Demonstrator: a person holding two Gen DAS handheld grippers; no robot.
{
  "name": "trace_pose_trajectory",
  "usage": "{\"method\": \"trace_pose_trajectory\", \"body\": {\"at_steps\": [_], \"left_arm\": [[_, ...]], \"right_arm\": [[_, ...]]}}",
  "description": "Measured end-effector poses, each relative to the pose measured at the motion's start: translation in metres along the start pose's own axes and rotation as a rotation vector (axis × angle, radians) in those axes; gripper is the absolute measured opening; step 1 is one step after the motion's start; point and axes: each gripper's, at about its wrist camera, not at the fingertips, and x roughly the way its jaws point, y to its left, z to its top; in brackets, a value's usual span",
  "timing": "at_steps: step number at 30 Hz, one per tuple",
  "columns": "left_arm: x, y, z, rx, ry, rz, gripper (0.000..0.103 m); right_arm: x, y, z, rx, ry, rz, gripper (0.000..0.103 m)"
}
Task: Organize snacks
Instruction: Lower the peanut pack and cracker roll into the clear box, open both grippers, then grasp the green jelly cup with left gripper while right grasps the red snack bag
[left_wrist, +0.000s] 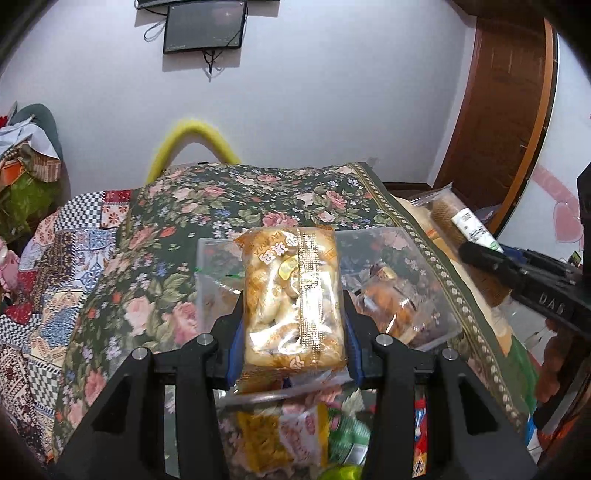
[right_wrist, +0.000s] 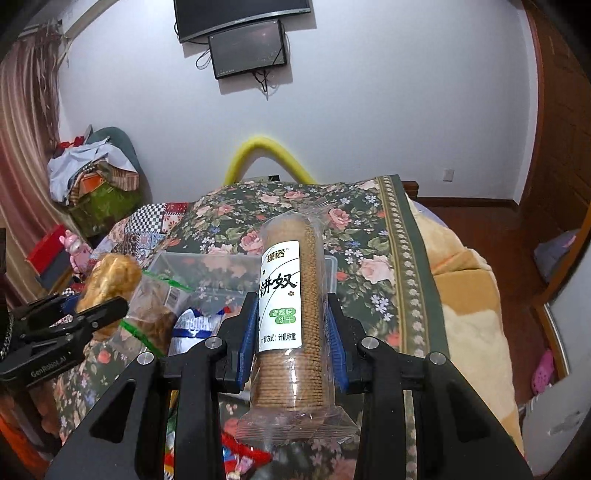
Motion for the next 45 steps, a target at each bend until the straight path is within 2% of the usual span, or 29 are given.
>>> {"method": "trace_pose_trajectory", "body": {"at_steps": [11,19,25,30,33,39,42,43,45], "left_arm": [[0.053,-0.011,0.008,0.02,0.057,0.004,0.044],[0.082,-0.019,0.008,0.027,0.107,-0.011,0.044],[0.089,-0.025,0.011,0.042,0.095,-0.002,0.044],[0.084,-0.031,0.013,0.061,0.078,0.016,0.045],[0.075,-0.033,0.014,0.074,0.073,0.011,0.046],[0.044,-0.037,0.013,0.091,0.042,0.009,0.049],[0.023,-0.034,0.012,0.087,0.02,0.012,0.056],[0.017,-0.032,0.012,0.086,0.013,0.015,0.061],[0.003,-0.029,0.01,0.084,-0.005,0.021,0.064]], "right_arm": [[0.043,-0.001,-0.001,-0.007,0.08,0.007,0.032],[0.057,-0.007,-0.003,0.015,0.115,0.04,0.032],[0.06,-0.006,-0.004,0.0,0.124,0.042,0.032],[0.063,-0.004,-0.004,-0.03,0.129,0.012,0.035],[0.057,-0.005,-0.003,-0.021,0.122,0.031,0.035],[0.032,0.005,0.001,-0.05,0.077,0.017,0.046],[0.018,0.01,0.0,-0.067,0.057,0.021,0.049],[0.012,0.013,-0.001,-0.075,0.052,0.026,0.049],[0.003,0.016,-0.004,-0.087,0.05,0.038,0.049]]}}
